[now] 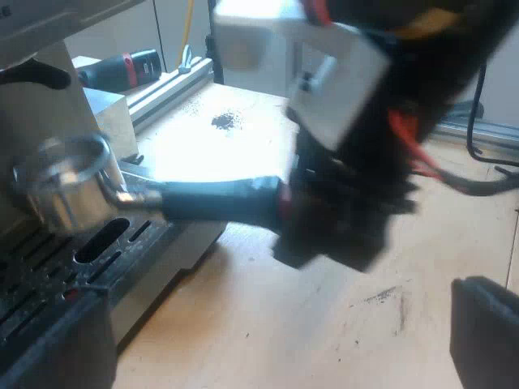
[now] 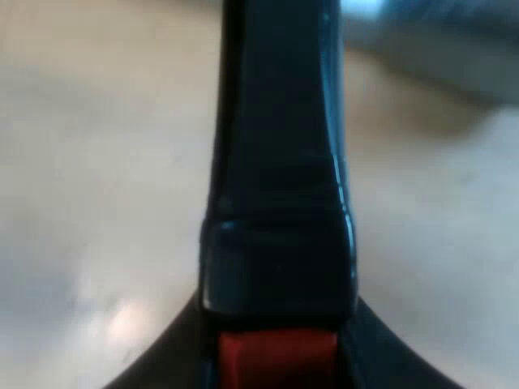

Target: Grind coffee beans and then tamp

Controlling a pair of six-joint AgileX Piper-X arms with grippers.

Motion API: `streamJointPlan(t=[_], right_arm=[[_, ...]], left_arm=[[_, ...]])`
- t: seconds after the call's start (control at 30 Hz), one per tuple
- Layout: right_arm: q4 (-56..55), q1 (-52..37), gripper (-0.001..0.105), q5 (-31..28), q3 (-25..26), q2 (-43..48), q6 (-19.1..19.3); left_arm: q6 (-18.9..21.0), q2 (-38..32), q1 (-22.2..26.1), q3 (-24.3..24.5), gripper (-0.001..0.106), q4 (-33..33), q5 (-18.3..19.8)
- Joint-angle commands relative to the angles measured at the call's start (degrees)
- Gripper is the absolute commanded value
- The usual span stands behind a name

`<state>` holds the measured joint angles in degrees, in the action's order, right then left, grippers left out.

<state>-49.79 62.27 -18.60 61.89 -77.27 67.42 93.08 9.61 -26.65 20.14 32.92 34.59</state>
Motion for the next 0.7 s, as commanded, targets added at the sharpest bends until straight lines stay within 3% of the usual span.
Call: streamJointPlan(t=[0.03,0.27,0.4,0.53,0.67,0.7], right_arm=[[-0.54,0.71,0.0,-2.19,0.46,2.62,0.15],[-5.14,3.53,0.0,-2.85,0.46,6.81,-0.49],[-6.02,6.09,0.0,-3.34,0.11,8.58,1.83],[-5.75,8.39,0.0,-3.34,-2.04,10.49,5.45],[0.42,10.42,0.0,-4.31,-6.16,12.82,14.5],[1.74,10.41,0.0,-3.96,-6.81,13.13,15.16]], left_arm=[[0.0,-0.04,-0.34,0.18,0.085,-0.25,-0.14],[0.63,-0.04,-0.34,0.18,0.085,-0.11,-0.01],[0.96,-0.04,-0.34,2.22,0.085,3.3,0.02],[0.73,-0.16,-0.34,5.67,0.085,9.08,-0.52],[0.5,-0.16,-0.34,7.14,0.085,9.98,-0.53],[0.5,-0.16,-0.34,7.21,0.085,10.1,-0.53]])
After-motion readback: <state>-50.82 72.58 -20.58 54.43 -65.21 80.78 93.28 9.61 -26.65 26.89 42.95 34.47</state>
